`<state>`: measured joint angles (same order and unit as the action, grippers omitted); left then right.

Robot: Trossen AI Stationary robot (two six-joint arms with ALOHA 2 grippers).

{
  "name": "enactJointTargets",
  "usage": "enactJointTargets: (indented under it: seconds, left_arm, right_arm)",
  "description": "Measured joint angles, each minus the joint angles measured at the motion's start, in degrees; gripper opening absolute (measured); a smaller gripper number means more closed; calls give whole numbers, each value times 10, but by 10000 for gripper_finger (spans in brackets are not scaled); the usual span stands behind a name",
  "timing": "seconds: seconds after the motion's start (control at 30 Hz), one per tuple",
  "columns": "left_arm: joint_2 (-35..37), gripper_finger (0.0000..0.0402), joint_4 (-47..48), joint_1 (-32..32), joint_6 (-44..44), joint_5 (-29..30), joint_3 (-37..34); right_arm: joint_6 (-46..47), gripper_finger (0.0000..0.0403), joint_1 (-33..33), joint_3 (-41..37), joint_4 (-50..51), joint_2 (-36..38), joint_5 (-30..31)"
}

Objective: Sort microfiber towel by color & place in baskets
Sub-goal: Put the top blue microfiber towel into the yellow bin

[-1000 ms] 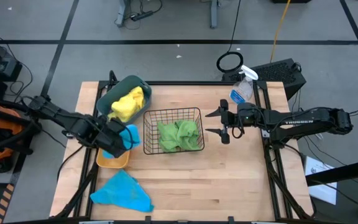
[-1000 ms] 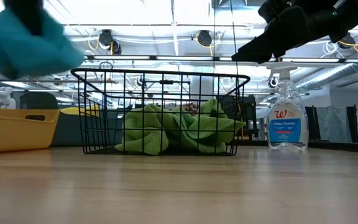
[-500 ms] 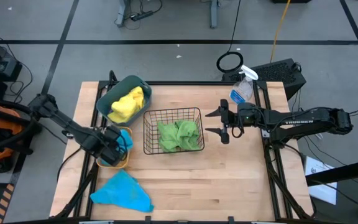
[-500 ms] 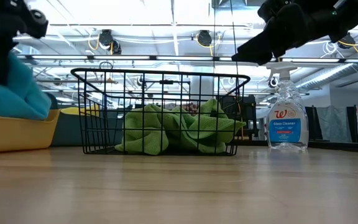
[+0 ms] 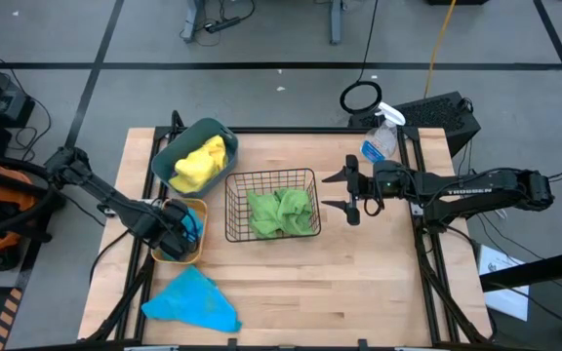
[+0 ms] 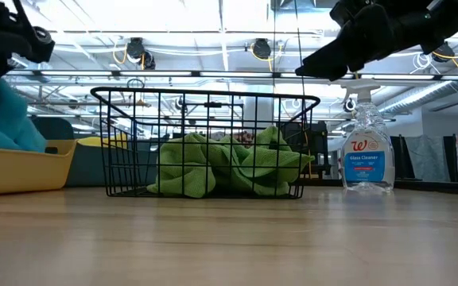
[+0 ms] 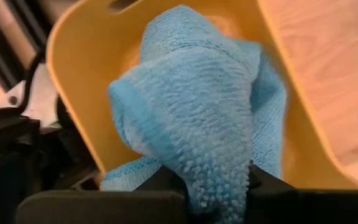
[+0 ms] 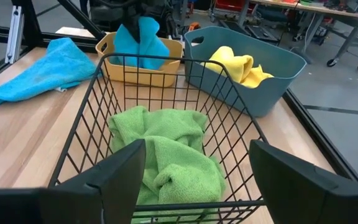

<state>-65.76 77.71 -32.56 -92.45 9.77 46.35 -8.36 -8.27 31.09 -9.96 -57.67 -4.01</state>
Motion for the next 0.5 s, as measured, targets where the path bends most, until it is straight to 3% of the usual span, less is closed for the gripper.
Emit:
enactJointTargets:
  seconds: [0.27,0.5]
  left_arm:
    - [0,58,46,-1,13,-1,19]
    - [0,156,28,-1,13,8,19]
  right_arm:
    - [-5,279,0,0,16,0,0]
    - [-13,279,0,0,18,0,-2]
